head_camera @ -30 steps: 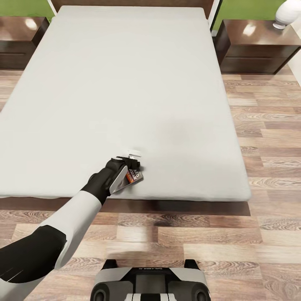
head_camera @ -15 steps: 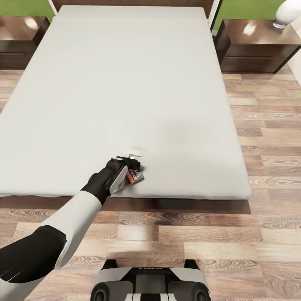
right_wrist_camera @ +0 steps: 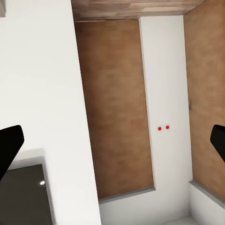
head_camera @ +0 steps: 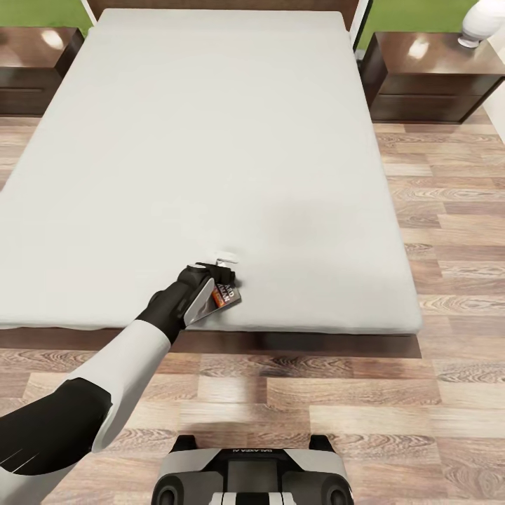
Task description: In the bedroom, move the book from the bed onto either nightstand, and place the two sandals side by side next to the bed.
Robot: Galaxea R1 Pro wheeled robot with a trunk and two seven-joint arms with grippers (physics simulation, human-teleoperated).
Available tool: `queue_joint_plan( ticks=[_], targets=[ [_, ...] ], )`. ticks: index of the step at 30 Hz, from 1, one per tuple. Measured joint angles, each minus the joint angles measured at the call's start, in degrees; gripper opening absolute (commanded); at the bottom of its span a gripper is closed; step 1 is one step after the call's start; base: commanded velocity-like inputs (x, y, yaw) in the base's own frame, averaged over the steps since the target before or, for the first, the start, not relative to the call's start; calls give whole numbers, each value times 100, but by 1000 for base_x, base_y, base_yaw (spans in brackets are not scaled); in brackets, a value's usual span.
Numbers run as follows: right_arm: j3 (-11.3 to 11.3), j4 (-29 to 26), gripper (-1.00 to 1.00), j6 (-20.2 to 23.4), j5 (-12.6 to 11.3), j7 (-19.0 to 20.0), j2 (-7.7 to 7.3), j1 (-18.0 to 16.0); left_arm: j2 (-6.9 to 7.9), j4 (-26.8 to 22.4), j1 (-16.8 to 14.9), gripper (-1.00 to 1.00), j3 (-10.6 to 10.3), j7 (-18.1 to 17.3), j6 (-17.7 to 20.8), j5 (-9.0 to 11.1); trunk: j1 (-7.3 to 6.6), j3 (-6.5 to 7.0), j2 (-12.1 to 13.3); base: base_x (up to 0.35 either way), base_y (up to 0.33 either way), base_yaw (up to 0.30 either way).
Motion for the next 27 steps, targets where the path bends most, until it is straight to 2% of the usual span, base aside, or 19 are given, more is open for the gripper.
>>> queue_joint_plan(
  ticks=[27],
  targets=[
    [2,0,100,0,0,0,-9,0,0,-1,0,100,3,6,4,6,0,0,0,-30,8,0]
  ],
)
